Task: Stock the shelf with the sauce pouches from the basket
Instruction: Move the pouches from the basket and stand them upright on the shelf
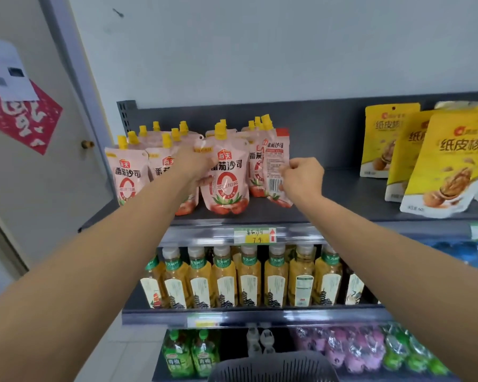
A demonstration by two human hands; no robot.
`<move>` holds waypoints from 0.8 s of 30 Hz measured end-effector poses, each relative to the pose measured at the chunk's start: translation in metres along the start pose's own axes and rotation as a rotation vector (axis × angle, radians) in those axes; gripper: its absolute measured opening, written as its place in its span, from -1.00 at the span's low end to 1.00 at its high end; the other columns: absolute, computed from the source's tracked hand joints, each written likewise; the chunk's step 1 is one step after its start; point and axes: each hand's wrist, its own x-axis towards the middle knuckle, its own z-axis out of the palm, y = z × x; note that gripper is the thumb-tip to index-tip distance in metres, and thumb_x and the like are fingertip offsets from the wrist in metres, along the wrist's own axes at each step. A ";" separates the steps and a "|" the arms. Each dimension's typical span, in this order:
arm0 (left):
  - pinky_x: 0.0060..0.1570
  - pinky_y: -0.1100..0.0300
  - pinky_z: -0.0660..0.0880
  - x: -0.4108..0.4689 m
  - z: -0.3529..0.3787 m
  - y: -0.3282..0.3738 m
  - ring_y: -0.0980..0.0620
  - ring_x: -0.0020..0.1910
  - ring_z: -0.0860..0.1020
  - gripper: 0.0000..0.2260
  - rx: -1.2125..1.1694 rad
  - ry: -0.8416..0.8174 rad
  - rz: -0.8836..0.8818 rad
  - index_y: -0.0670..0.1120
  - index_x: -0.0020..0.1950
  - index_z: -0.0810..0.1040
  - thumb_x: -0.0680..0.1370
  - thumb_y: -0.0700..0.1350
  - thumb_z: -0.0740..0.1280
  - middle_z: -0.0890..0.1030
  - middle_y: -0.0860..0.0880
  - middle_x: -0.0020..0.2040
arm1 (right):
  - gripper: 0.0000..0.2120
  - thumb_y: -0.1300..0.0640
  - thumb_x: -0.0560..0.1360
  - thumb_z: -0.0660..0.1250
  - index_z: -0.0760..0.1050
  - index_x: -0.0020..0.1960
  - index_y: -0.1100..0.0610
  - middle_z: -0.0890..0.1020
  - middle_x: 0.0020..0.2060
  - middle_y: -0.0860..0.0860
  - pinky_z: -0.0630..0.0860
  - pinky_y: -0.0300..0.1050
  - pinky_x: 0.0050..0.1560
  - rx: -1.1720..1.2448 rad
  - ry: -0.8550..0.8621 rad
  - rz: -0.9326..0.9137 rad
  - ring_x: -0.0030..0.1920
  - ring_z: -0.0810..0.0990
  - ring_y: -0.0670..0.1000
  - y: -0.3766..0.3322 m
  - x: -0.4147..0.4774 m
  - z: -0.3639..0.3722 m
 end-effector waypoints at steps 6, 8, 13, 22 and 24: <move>-0.29 0.16 0.50 0.031 0.005 -0.020 -0.01 0.01 0.52 -0.80 0.029 -0.008 -0.034 -0.11 0.12 0.43 0.52 -0.29 0.29 0.56 -0.05 0.01 | -0.65 0.30 0.54 0.22 0.44 -0.42 0.28 0.65 -0.26 0.21 0.61 0.07 -0.28 -0.083 0.048 0.036 -0.22 0.66 0.20 0.020 0.018 0.022; -0.28 0.16 0.50 0.037 0.006 -0.024 -0.02 0.04 0.53 -0.84 0.047 -0.011 -0.029 -0.09 0.07 0.46 0.53 -0.27 0.29 0.58 -0.05 0.03 | -0.55 0.29 0.54 0.21 0.27 -0.51 0.14 0.49 -0.44 0.07 0.44 -0.09 -0.43 -0.133 0.061 0.013 -0.35 0.56 0.11 0.026 0.021 0.029; -0.26 0.17 0.53 0.047 0.005 -0.028 0.03 -0.05 0.55 -0.86 0.081 -0.039 -0.016 -0.07 0.03 0.51 0.52 -0.26 0.29 0.60 0.00 -0.07 | -0.80 0.25 0.48 0.24 0.54 -0.29 0.16 0.56 -0.24 0.10 0.39 -0.18 -0.33 -0.209 -0.094 -0.032 -0.26 0.50 0.13 0.026 0.020 0.042; 0.00 0.06 0.57 0.042 0.003 -0.040 -0.03 -0.09 0.59 -0.86 0.221 -0.093 -0.007 -0.07 -0.13 0.51 0.47 -0.31 0.36 0.62 -0.15 0.03 | -0.59 0.36 0.39 0.38 0.42 0.21 0.23 0.50 0.14 0.14 0.63 0.13 -0.06 -0.012 -0.453 0.194 0.11 0.54 0.22 0.017 0.043 0.035; 0.00 0.06 0.56 0.042 0.003 -0.040 -0.05 -0.07 0.59 -0.87 0.224 -0.097 -0.004 -0.11 -0.09 0.51 0.46 -0.32 0.37 0.62 -0.16 0.06 | -0.59 0.37 0.41 0.36 0.38 0.21 0.16 0.48 0.20 0.16 0.65 0.01 -0.24 0.050 -0.498 0.233 0.11 0.55 0.21 0.016 0.044 0.035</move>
